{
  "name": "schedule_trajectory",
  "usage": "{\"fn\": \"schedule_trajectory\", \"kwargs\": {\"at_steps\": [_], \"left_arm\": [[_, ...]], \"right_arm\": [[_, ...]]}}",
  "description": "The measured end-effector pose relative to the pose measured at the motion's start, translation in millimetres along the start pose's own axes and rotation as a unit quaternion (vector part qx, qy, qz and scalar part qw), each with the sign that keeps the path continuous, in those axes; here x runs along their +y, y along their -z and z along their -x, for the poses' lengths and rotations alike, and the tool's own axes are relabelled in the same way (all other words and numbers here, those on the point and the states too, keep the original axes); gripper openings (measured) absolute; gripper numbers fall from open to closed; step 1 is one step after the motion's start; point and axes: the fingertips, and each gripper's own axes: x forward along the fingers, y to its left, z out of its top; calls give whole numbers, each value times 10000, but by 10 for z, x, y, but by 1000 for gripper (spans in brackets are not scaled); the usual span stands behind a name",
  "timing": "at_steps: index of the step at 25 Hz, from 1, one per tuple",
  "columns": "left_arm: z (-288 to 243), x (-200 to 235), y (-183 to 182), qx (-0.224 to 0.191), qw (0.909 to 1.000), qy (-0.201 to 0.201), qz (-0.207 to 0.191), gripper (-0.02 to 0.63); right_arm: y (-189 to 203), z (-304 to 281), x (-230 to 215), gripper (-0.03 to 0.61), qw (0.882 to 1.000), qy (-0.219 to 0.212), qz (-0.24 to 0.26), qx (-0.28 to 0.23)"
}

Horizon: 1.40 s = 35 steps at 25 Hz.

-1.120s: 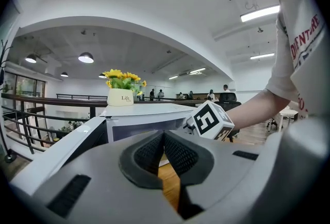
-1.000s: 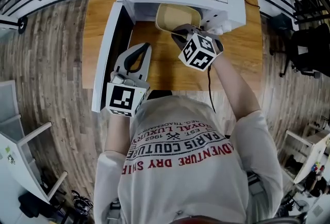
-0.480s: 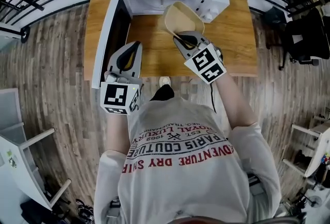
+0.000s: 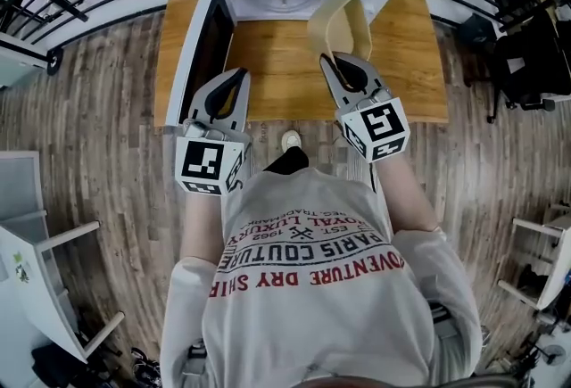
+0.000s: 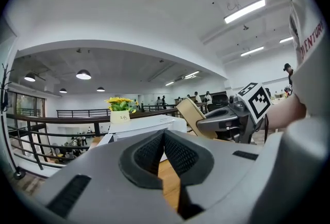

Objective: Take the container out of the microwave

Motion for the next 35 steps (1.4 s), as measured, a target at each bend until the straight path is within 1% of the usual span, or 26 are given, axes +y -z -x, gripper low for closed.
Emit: {"fn": "schedule_trajectory", "kwargs": {"at_steps": [3, 7, 25, 35], "left_arm": [[47, 14, -25, -39, 10000, 6, -49, 16], [64, 58, -41, -82, 9999, 34, -59, 16], [88, 174, 4, -153, 9997, 172, -96, 17], [72, 178, 35, -155, 9998, 137, -17, 17]], "right_arm": [[-76, 90, 20, 32, 9994, 240, -25, -262], [-107, 158, 23, 32, 9982, 432, -126, -408], [-178, 125, 68, 31, 9959, 726, -94, -540], [-138, 113, 102, 31, 9960, 732, -95, -507]]}}
